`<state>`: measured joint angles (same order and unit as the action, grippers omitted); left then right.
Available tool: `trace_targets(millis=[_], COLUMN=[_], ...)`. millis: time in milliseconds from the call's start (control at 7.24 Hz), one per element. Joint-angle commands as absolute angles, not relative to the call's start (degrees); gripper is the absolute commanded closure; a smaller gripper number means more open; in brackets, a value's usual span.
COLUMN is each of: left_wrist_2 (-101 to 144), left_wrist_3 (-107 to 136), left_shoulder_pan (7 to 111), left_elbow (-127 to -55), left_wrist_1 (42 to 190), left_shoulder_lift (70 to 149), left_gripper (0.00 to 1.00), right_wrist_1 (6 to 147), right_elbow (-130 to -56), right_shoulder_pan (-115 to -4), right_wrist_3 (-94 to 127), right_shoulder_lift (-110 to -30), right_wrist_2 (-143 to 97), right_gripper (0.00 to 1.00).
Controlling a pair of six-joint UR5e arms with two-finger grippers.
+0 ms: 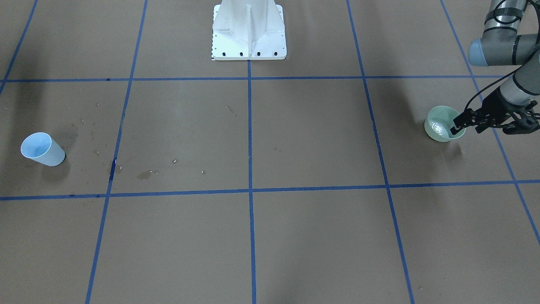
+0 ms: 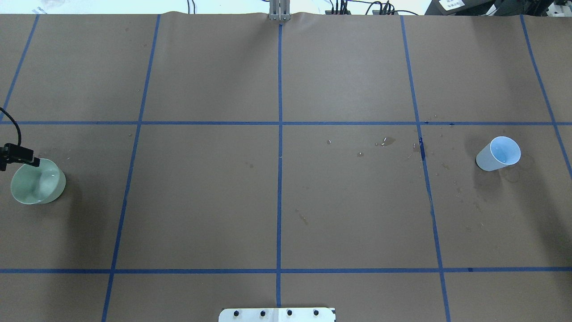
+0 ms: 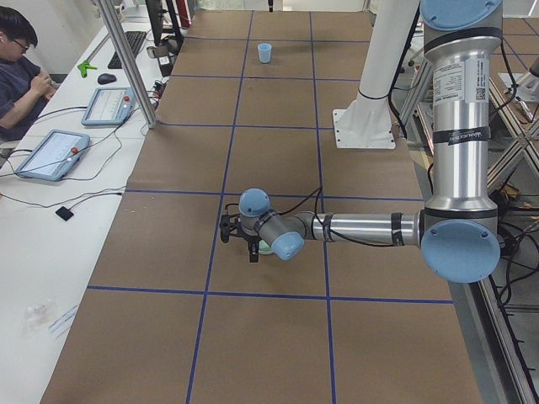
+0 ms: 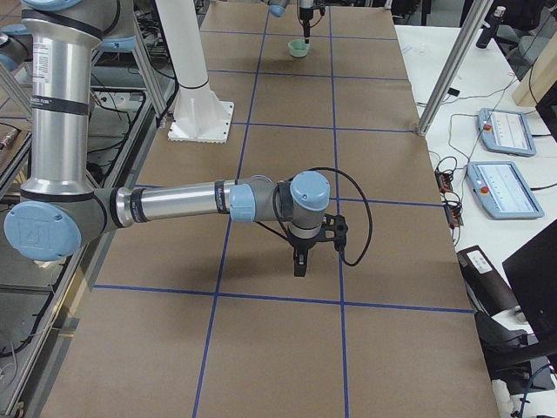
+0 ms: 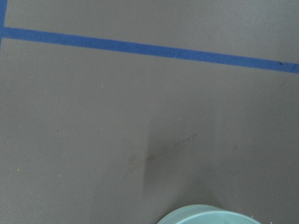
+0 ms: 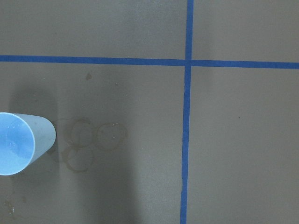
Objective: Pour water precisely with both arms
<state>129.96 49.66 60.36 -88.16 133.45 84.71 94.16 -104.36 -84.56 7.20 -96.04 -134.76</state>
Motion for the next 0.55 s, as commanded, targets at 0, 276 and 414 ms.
trace_targets(millis=[0,276,414], left_wrist_2=[130.0,130.5,130.5], left_wrist_3=[49.7,49.7,49.7], left_shoulder_pan=[57.9,57.0,57.0], left_elbow=[-88.2,-88.2,-88.5], left_wrist_1=[133.5,133.4,133.5], left_shoulder_lift=[83.9,83.8,82.8], left_gripper=[0.00,0.16,0.49], right_wrist_1=[94.3,94.4,94.4], right_elbow=[-104.2,-104.2,-104.2], right_shoulder_pan=[-84.5,-84.5,-84.5], right_wrist_3=[7.6,7.9,7.9], right_shoulder_lift=[-95.5,-95.3,-95.3], right_wrist_2=[-134.7,-134.8,-134.9], right_gripper=[0.01,0.01,0.01])
